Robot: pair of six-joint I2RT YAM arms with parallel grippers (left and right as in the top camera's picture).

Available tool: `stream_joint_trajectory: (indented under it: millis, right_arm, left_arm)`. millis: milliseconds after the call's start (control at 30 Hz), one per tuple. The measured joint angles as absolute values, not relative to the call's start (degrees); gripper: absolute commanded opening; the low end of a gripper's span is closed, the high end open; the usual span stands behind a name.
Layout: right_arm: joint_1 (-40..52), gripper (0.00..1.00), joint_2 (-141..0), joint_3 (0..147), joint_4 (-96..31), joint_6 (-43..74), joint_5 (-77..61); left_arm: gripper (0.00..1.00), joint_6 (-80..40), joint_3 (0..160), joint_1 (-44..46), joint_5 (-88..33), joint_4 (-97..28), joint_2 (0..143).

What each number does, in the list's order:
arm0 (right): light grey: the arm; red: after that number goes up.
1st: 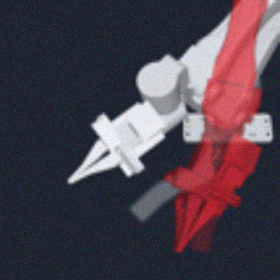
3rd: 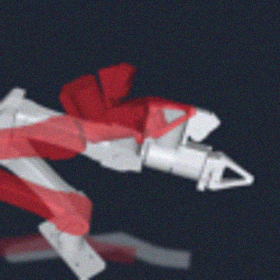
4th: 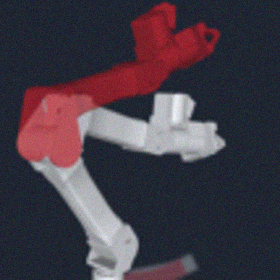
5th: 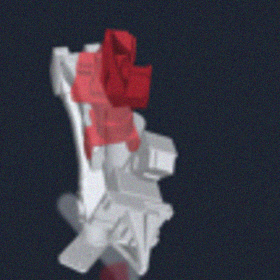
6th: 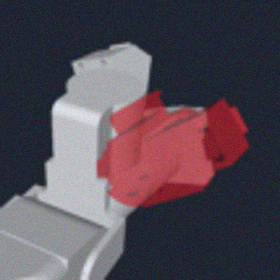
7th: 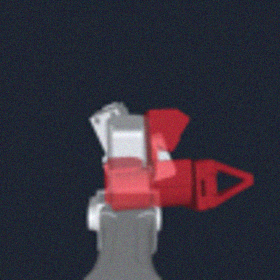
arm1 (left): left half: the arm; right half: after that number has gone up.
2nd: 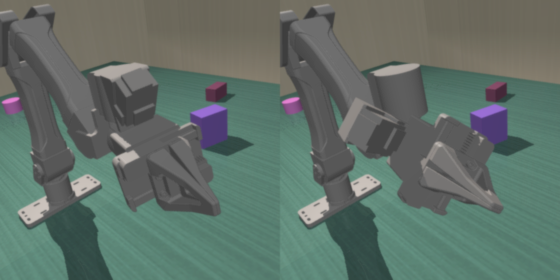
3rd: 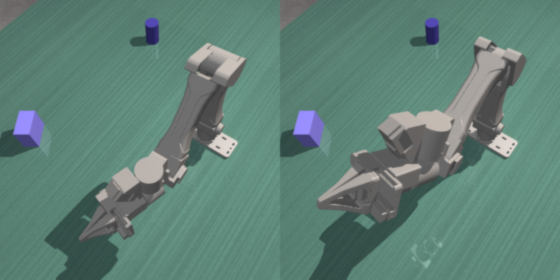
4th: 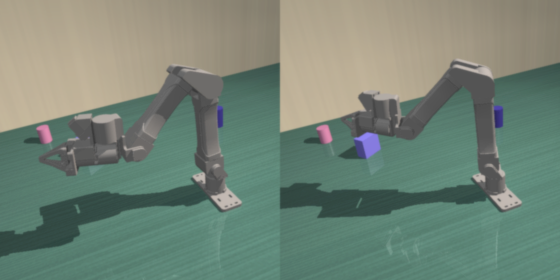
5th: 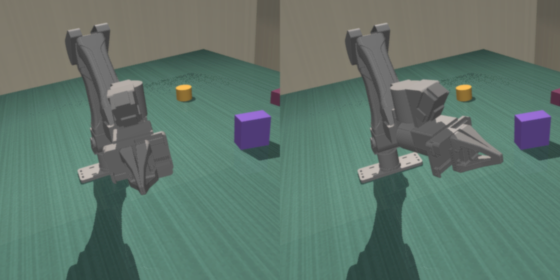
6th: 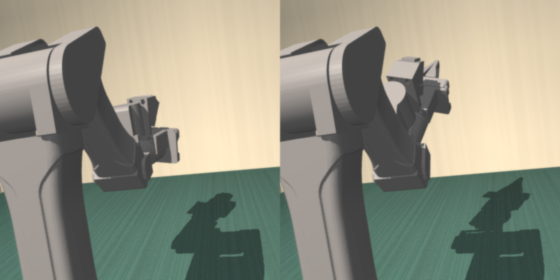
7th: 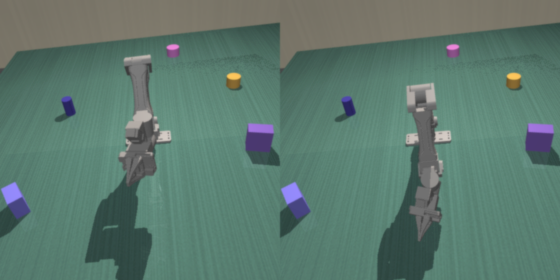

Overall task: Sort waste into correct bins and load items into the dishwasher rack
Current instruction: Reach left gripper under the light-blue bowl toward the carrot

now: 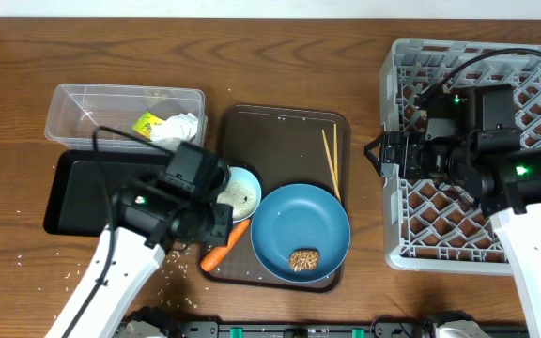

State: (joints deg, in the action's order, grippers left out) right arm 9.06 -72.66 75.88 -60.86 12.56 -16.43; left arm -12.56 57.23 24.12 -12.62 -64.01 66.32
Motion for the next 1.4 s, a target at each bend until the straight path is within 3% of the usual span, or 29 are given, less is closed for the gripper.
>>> stream_joint_trajectory:
  millis: [267,467,833,967,1033,1300,1400]
  right_arm:
    - [9.06,0.97,-75.07,75.88,-59.99,12.56,-16.32]
    - [9.06,0.98,-75.81,75.88,-59.48,12.56,-16.14]
    - [9.06,0.99,-75.81,75.88,-58.81,12.56,-16.03]
    - [9.06,0.99,-75.83,75.88,-58.83,12.56,-16.03]
    - [9.06,0.98,-75.83,75.88,-58.81,12.56,-16.03]
    - [9.06,0.99,-75.83,75.88,-58.81,12.56,-16.03]
    - [9.06,0.99,-75.83,75.88,-58.81,12.56,-16.03]
  left_arm:
    - [0.46,-17.08,44.95,24.12,-12.99,-55.81,66.43]
    - [0.54,-18.44,38.44,24.12,-13.21,-49.34,67.99]
    - [0.58,-19.75,37.58,24.14,-15.22,-42.44,76.66]
    - [0.56,-19.94,36.97,24.16,-16.88,-40.86,80.40]
    - [0.49,-19.99,36.93,24.16,-18.52,-40.25,81.10]
    - [0.47,-20.38,36.93,24.16,-20.62,-40.12,81.60]
    - [0.39,-20.80,36.93,24.16,-20.62,-40.12,81.60]
